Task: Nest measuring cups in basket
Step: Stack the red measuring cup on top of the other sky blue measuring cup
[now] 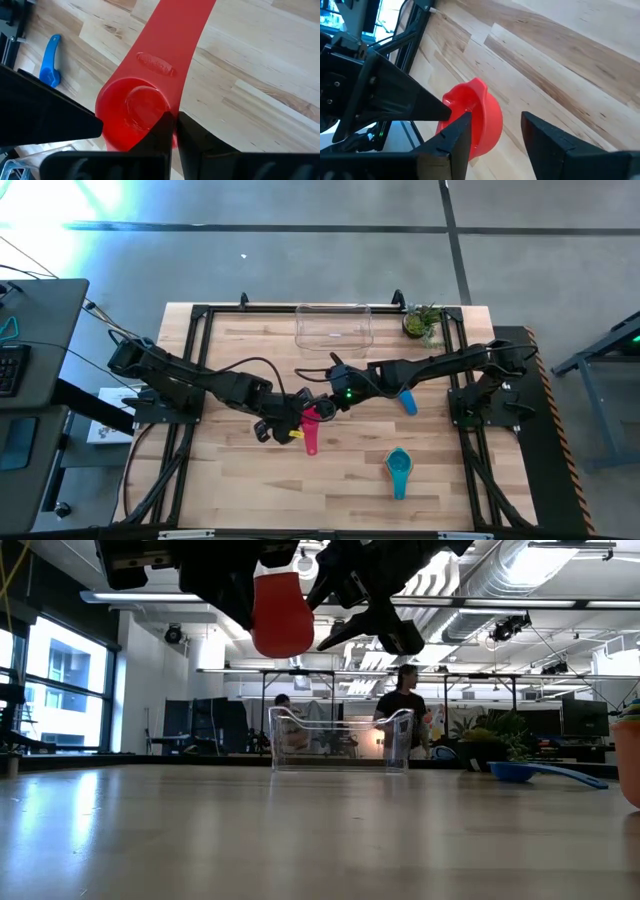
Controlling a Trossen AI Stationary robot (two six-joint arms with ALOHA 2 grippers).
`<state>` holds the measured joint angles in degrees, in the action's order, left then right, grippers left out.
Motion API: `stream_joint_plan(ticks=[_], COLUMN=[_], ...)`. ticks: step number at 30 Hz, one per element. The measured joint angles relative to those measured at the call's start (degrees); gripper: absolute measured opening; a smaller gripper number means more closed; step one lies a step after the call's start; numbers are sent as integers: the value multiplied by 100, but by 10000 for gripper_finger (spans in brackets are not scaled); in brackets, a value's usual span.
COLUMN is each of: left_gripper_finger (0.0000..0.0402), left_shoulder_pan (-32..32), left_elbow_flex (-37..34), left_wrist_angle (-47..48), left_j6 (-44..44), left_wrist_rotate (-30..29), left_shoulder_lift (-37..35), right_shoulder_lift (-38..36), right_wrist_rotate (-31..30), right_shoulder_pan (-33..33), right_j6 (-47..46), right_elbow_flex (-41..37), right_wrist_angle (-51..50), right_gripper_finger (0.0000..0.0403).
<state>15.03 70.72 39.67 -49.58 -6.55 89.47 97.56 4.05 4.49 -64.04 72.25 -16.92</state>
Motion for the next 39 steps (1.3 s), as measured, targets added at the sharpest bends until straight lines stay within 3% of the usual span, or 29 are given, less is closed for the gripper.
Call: stream_joint_plan(ticks=[6,39], left_gripper_finger=[7,7], left_shoulder_pan=[0,129], left_elbow_flex=[0,0], left_wrist_angle=[14,74], left_j6=[-2,-469], left_wrist_rotate=[0,-272], left_shoulder_lift=[0,0], right_shoulder_lift=[0,70], right_wrist_rotate=[-88,359], right_shoulder_pan=[0,78], right_j6=[-8,-153], right_elbow_flex=[0,2], right_wrist_angle=[-3,164], right_gripper_finger=[178,173])
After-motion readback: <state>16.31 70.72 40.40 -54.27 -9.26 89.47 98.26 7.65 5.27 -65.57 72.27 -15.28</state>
